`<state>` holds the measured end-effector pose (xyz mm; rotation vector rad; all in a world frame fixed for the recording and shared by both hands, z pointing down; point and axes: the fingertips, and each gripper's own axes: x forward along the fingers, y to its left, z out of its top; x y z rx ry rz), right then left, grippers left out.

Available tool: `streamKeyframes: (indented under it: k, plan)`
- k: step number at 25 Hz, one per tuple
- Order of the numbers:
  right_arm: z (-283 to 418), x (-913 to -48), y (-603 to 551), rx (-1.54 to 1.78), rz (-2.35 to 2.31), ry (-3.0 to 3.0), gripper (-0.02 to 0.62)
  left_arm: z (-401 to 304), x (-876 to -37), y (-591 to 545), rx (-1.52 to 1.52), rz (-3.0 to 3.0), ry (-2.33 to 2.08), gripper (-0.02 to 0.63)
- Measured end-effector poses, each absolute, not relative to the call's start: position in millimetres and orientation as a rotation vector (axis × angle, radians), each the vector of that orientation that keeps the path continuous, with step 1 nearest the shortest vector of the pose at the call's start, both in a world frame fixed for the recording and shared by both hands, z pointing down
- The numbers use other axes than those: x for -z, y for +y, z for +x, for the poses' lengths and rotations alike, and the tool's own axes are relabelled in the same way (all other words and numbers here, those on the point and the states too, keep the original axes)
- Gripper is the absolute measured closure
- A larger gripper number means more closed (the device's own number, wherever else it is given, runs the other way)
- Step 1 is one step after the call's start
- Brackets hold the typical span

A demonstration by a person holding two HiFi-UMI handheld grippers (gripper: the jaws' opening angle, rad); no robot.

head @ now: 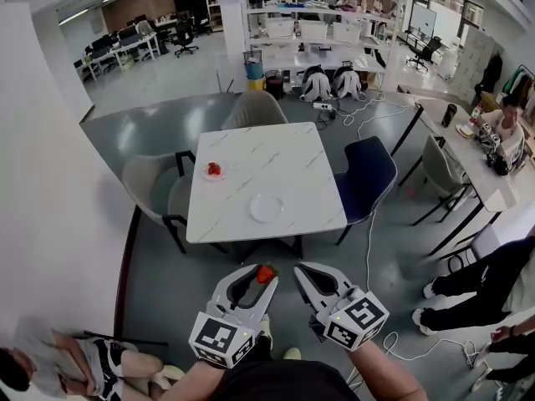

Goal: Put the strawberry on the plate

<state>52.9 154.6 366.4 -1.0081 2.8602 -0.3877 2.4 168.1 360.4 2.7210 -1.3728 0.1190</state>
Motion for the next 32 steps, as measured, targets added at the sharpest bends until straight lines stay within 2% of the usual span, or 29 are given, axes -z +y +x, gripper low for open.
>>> streamKeyframes:
  k: [18, 32]
  plan:
    - [-17, -377, 2, 0.401, -1.152, 2.831, 0.592, -62, -394, 4, -0.174, 2.775, -1.252, 0.462]
    - [-11, -418, -105, 0.514, -1.163, 2.829, 0.592, -52, -462, -101, -0.319, 2.724, -1.240, 0.462]
